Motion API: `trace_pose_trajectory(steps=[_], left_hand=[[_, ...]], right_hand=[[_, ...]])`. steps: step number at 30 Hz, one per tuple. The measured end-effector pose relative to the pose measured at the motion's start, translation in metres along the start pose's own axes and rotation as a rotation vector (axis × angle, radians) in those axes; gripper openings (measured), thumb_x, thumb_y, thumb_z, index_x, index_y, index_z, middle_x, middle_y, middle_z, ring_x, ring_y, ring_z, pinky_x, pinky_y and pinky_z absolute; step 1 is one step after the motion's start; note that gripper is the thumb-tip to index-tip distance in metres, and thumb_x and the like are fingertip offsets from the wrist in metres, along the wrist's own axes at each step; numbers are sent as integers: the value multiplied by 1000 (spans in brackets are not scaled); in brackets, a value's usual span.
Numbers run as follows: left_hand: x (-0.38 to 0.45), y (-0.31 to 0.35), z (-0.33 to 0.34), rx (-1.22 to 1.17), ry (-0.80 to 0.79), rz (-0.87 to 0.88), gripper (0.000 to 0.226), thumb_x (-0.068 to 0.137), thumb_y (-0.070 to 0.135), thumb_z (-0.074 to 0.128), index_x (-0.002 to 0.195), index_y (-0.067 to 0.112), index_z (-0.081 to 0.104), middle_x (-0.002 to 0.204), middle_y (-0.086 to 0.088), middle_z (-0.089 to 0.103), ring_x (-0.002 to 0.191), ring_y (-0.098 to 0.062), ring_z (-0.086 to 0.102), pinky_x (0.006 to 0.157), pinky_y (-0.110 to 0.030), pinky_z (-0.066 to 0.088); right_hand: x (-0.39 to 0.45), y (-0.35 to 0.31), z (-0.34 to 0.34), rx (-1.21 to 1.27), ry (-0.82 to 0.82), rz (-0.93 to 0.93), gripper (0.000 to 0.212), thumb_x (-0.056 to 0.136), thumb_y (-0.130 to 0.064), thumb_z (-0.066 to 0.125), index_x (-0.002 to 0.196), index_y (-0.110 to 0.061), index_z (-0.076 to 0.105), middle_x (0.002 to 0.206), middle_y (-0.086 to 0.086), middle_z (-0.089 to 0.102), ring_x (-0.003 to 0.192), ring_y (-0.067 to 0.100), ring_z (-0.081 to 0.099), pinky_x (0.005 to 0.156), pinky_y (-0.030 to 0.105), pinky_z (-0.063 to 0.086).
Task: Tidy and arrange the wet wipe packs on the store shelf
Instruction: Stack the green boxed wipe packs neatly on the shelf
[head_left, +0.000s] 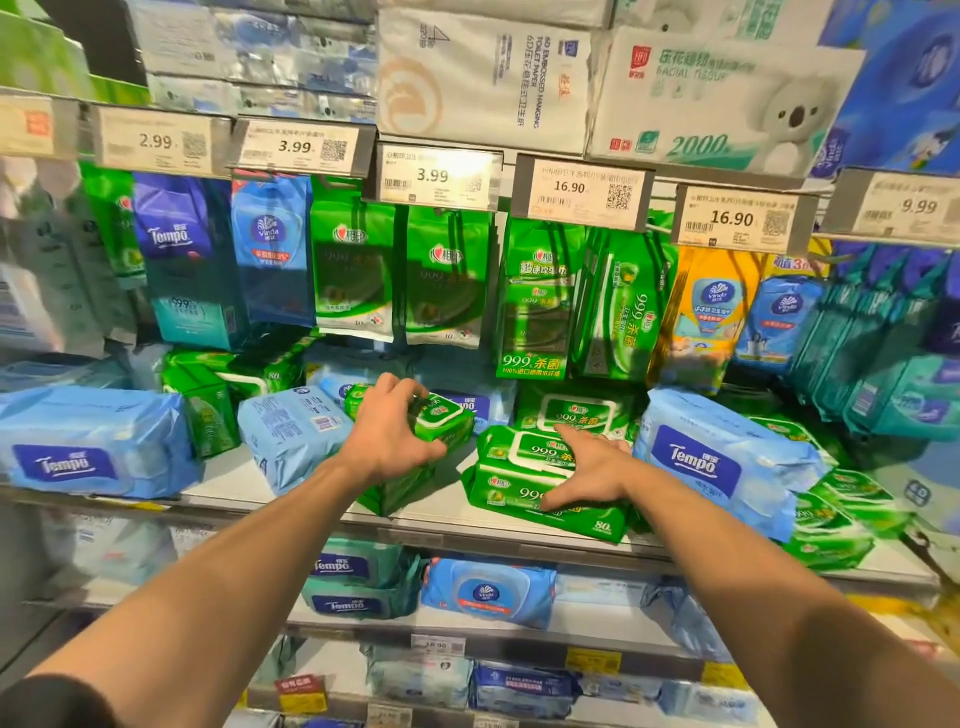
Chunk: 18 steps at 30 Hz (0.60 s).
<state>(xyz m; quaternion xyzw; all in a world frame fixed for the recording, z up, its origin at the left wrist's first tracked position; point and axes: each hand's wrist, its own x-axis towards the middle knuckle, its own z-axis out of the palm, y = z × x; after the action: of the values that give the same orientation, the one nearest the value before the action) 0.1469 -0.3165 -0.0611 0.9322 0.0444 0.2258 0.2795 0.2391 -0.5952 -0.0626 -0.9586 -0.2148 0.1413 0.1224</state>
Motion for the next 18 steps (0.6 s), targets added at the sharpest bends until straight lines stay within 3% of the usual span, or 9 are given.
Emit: trace_pose_trajectory(steps=[3, 6, 8, 11, 14, 18], left_hand=[[0, -1, 0, -22, -9, -12, 76, 56, 40, 83, 122, 20, 51, 110, 4, 41, 105, -17, 46, 94, -35, 50], [1, -3, 0, -21, -19, -6, 77, 54, 43, 81, 122, 21, 51, 109, 5, 40, 104, -16, 46, 93, -35, 50], [2, -5, -1, -28, -15, -7, 78, 53, 43, 81, 121, 20, 52, 108, 6, 40, 102, -16, 48, 90, -31, 50], [4, -5, -3, -28, -5, 3, 79, 51, 42, 82, 121, 19, 53, 105, 6, 39, 98, -15, 49, 84, -25, 46], [4, -4, -2, -25, -5, 9, 79, 52, 42, 83, 122, 19, 52, 106, 6, 39, 99, -15, 47, 85, -24, 45], [4, -7, 1, -13, 0, 10, 80, 54, 40, 84, 124, 19, 52, 108, 5, 39, 103, -16, 45, 90, -27, 44]], right_hand=[[6, -4, -15, 176, -112, 13, 132, 54, -41, 87, 157, -25, 6, 162, 4, 18, 145, 26, 26, 110, 30, 28], [9, -10, -16, 136, -55, 1, 137, 46, -39, 91, 156, -17, 12, 158, 9, 28, 141, 30, 33, 107, 31, 37], [7, -15, -16, -18, 37, -41, 139, 39, -50, 88, 154, -15, 19, 149, 10, 33, 137, 32, 33, 109, 39, 38], [0, -18, -12, -221, 269, -151, 118, 37, -56, 83, 138, -18, 38, 114, -1, 32, 108, 20, 31, 97, 38, 41], [0, -18, -7, -445, 493, -261, 93, 50, -45, 85, 128, -17, 41, 112, 0, 33, 101, 19, 31, 91, 35, 38], [2, -6, 1, -507, 664, -172, 78, 57, -32, 81, 124, -13, 45, 113, 5, 41, 100, 24, 38, 91, 35, 36]])
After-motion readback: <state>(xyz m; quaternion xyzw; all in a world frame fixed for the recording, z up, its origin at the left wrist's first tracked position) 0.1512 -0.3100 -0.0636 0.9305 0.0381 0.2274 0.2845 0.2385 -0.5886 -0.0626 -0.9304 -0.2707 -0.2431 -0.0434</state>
